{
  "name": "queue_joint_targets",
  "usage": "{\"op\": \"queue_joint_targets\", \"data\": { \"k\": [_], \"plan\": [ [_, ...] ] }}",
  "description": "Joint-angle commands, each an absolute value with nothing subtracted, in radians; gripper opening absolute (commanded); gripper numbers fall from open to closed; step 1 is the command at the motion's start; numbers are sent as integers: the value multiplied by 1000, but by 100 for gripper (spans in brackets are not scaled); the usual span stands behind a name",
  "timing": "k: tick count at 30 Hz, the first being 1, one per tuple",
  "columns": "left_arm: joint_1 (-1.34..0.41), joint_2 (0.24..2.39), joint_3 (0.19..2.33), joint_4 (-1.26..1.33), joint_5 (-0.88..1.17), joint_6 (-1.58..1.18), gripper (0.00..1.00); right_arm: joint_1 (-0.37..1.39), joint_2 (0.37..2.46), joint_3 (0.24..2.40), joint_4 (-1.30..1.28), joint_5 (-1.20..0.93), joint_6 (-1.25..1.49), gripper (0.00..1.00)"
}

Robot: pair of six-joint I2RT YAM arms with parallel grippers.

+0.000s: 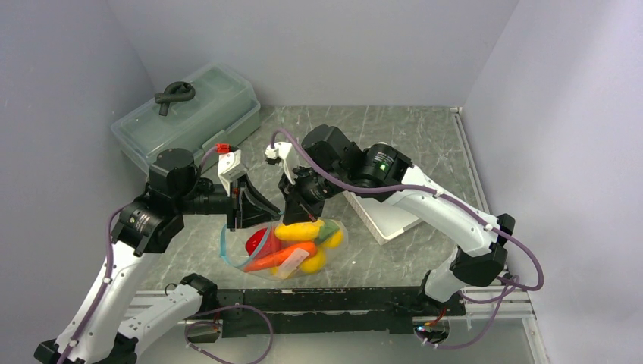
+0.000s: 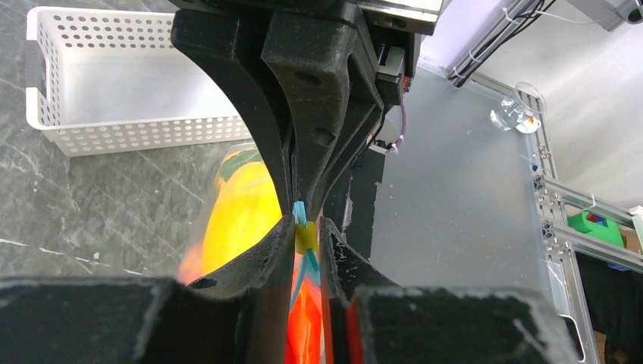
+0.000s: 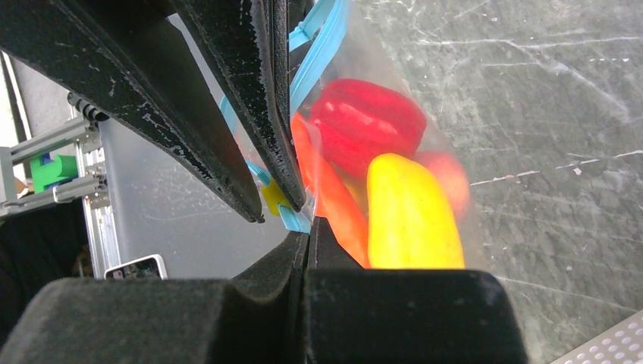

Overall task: Place the food in the zip-top bag and seal the zipper
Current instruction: Zip the zipper food storage bag at the center of the board.

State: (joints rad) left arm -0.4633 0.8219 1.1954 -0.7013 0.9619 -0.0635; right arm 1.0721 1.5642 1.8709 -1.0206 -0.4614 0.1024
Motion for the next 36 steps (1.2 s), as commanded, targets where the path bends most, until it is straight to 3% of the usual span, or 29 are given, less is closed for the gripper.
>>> {"op": "queue_joint_targets", "data": {
  "k": [1, 6, 12, 18, 29, 34, 36],
  "plan": [
    [-460, 819, 1229, -696, 972, -33, 23, 1074, 1547, 1927, -985, -455, 127, 0],
    [-460, 822, 1225, -689, 961, -41, 23, 1075, 1548, 1934, -988, -448, 133, 0],
    [-460, 825, 1213, -672, 957, -50, 34, 1075, 1553, 1938, -988, -441, 142, 0],
    [-460, 822, 1213, -670, 950, -46, 35, 1075, 1557, 1940, -988, -441, 146, 0],
    [-459, 828, 1209, -676, 950, -35, 18, 1074, 1557, 1945, -980, -451, 149, 0],
    [-460, 833, 1210, -689, 941, -25, 0, 1075, 1542, 1938, -966, -465, 145, 0],
    [-459, 834, 1212, -700, 940, -16, 0, 1073, 1531, 1937, -959, -464, 145, 0]
  ]
}}
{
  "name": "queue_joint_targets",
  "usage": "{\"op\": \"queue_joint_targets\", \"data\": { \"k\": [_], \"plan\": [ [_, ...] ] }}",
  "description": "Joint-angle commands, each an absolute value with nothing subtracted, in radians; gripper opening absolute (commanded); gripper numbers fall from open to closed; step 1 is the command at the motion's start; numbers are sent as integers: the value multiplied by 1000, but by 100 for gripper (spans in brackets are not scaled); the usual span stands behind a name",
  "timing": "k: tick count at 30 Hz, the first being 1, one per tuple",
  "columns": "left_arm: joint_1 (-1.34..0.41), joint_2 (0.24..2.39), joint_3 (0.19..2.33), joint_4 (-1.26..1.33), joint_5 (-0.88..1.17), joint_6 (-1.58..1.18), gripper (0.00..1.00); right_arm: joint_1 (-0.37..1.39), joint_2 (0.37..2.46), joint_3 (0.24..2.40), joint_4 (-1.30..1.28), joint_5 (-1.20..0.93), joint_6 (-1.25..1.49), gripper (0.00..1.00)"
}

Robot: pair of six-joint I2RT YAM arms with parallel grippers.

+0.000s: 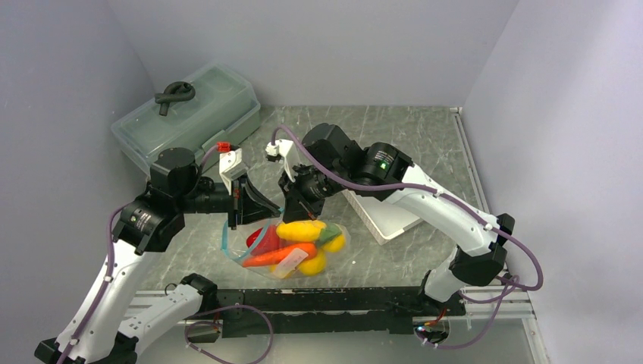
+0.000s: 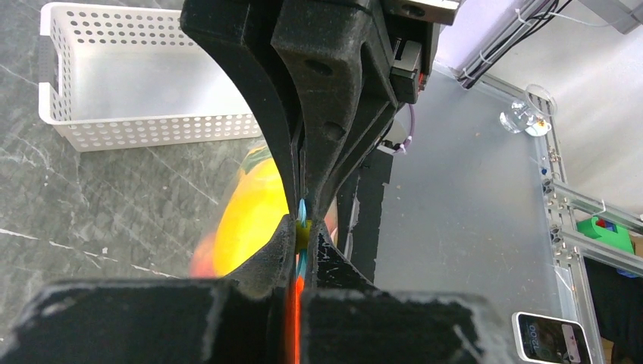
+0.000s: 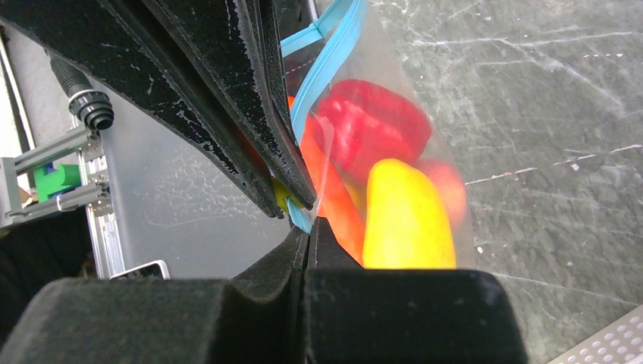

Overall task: Place the food in the zip-top bag and seal the zipper
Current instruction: Zip the zipper food storage bag at the center of the board.

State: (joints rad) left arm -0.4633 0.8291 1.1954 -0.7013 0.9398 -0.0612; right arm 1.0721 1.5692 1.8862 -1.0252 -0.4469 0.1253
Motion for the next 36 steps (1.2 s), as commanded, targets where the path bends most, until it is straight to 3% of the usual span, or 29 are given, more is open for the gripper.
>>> {"op": "queue_joint_targets", "data": {
  "k": [1, 16, 36],
  "plan": [
    [-460, 834, 1214, -704, 938, -14, 0, 1073, 1529, 1937, -958, -464, 144, 0],
    [-460, 808, 1204, -731, 896, -12, 0, 1017, 1366, 1833, -782, -537, 166, 0],
    [-460, 757, 1241, -806, 843, 36, 0, 991, 1235, 1824, -793, -261, 134, 0]
  ]
}}
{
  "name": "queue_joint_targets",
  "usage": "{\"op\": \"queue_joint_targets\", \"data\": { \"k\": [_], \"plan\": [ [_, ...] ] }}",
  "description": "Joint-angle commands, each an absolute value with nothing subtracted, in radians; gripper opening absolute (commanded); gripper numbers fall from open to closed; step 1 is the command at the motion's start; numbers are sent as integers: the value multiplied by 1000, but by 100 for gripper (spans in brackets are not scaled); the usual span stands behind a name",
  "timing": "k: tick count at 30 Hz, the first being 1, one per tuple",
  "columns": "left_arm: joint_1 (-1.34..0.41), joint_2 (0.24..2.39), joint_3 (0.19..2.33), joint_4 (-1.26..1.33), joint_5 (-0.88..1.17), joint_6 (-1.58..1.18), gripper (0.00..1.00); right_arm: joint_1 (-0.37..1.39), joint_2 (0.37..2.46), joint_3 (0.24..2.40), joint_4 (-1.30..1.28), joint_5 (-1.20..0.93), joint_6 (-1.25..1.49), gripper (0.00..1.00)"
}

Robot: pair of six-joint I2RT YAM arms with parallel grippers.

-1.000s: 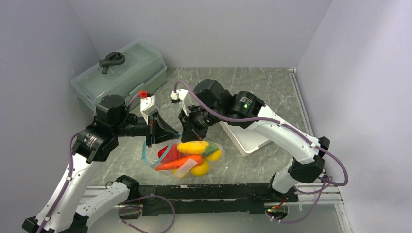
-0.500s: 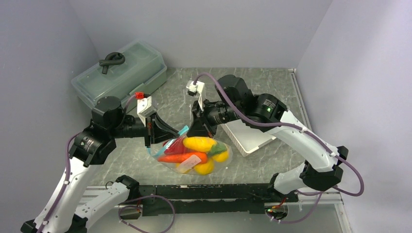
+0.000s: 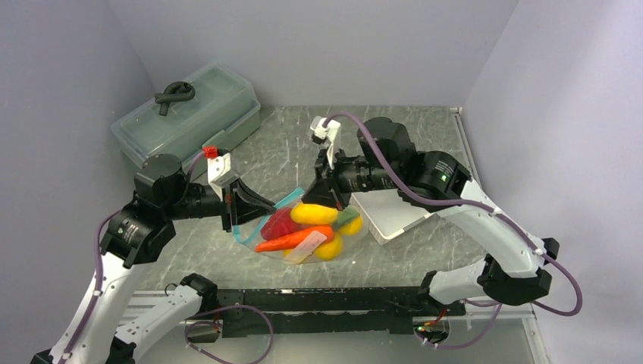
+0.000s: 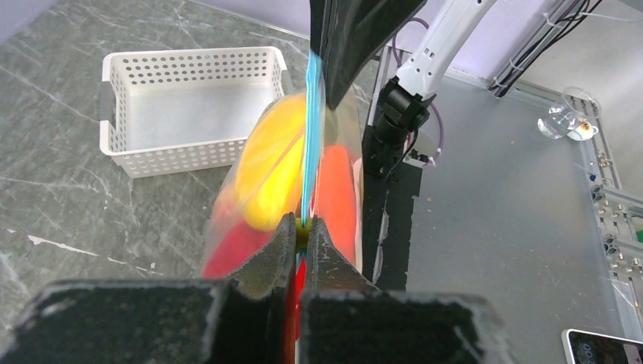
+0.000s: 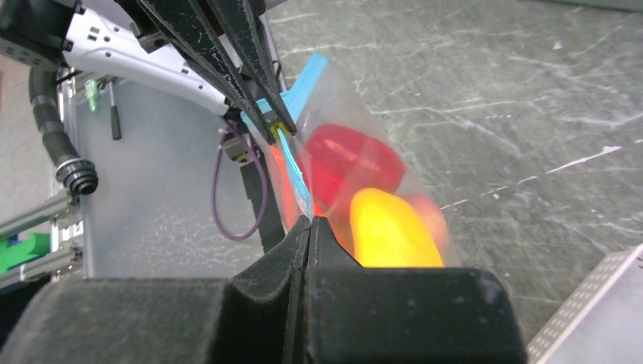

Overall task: Place the food in the zip-top bag and seal the zipper
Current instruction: Zip the zipper food storage bag at the center of the board.

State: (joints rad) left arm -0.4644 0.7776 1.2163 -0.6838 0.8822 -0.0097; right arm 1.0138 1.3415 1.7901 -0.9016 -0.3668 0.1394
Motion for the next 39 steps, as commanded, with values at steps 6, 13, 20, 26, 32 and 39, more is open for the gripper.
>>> {"op": "queue_joint_targets", "data": {
  "k": [6, 13, 20, 26, 32, 39],
  "plan": [
    [-460, 753, 1246, -822, 834, 40, 0, 989, 1182, 1791, -742, -163, 144, 0],
    [-460, 740, 1240, -834, 817, 40, 0, 988, 1109, 1734, -674, -49, 158, 0],
    [-460, 724, 1245, -869, 778, 49, 0, 986, 1066, 1701, -649, 95, 159, 0],
    [-460, 701, 1247, -909, 743, 52, 0, 986, 1040, 1674, -627, 200, 157, 0],
    [-460, 678, 1255, -952, 701, 57, 0, 986, 1031, 1658, -620, 273, 157, 0],
    [-460, 659, 1275, -1011, 660, 61, 0, 986, 1027, 1647, -623, 347, 166, 0]
  ]
}}
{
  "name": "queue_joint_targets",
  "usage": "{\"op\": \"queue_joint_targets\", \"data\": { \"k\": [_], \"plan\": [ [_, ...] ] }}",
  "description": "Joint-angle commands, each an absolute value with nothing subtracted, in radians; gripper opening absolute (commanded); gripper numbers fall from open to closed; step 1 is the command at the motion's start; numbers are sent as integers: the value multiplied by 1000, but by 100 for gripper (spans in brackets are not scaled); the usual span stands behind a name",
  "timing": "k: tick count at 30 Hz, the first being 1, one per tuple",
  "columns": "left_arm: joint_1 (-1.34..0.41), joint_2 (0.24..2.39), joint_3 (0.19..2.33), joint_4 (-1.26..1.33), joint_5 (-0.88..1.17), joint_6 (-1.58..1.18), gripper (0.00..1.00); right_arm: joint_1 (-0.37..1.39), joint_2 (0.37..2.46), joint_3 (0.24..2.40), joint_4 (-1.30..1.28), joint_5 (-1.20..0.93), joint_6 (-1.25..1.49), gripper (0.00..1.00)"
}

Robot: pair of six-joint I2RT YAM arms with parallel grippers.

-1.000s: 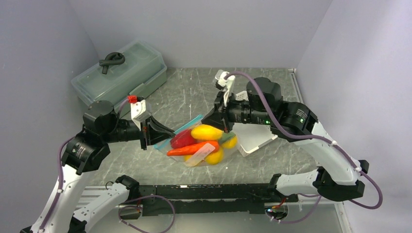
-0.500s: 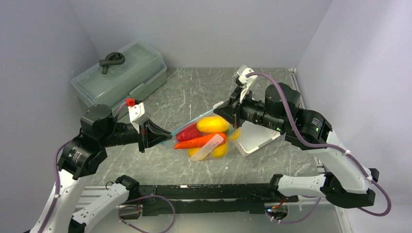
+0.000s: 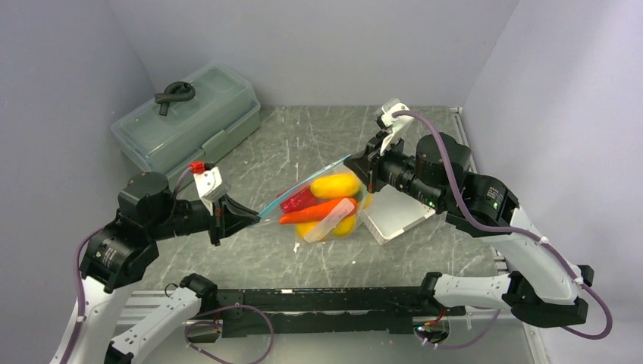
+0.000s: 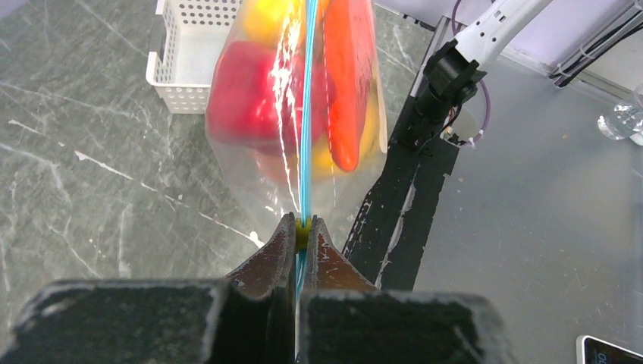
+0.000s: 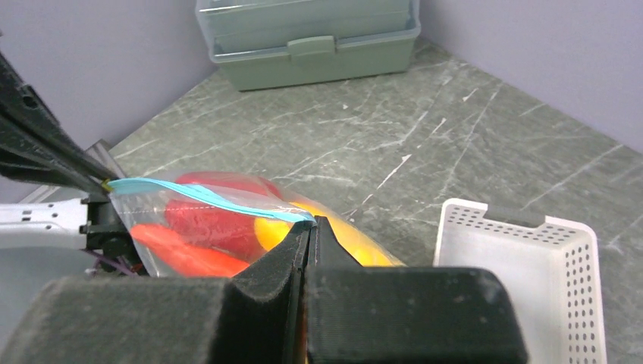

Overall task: Place the food in the zip-top bag and seal the zipper
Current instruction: Zip the zipper food storage bag at the center of the board.

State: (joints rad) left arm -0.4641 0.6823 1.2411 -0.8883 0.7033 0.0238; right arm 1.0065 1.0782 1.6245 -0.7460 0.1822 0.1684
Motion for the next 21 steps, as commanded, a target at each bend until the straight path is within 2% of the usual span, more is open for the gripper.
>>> {"op": "queue_joint_targets", "data": {
  "k": [1, 15, 18, 21],
  "plan": [
    [-460, 656, 1277, -1017, 654, 60, 0, 986, 1026, 1645, -622, 351, 167, 0],
    [-460, 630, 1290, -1056, 613, 45, 1, 986, 1008, 1628, -593, 344, 169, 0],
    [-460, 636, 1286, -1029, 613, 36, 12, 986, 1009, 1627, -589, 308, 167, 0],
    [-460, 645, 1288, -994, 607, 27, 28, 986, 1013, 1626, -589, 258, 161, 0]
  ]
}}
